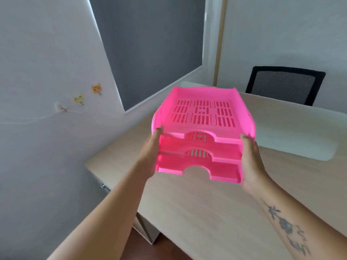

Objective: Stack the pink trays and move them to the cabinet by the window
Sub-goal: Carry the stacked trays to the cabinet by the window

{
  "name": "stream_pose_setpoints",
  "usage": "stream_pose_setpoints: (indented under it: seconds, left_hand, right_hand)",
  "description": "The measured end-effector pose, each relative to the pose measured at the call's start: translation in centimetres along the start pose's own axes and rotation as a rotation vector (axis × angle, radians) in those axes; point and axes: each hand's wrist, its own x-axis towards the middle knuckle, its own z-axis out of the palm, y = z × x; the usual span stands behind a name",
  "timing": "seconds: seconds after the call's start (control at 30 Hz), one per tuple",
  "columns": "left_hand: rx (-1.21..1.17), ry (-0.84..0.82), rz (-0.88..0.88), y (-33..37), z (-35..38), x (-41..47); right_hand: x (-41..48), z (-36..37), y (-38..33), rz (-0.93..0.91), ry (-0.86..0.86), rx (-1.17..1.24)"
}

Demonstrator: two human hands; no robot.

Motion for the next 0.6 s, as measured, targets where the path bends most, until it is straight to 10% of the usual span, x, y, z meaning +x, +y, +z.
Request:
stream_pose_setpoints:
  seconds: [0.6]
  left_hand:
    - [-0.073, 0.269, 0.548, 3.7, 0.2, -19.1]
  right_hand:
    - [-6.4, 5.2, -10.2, -0.248, -0.649, -0.059]
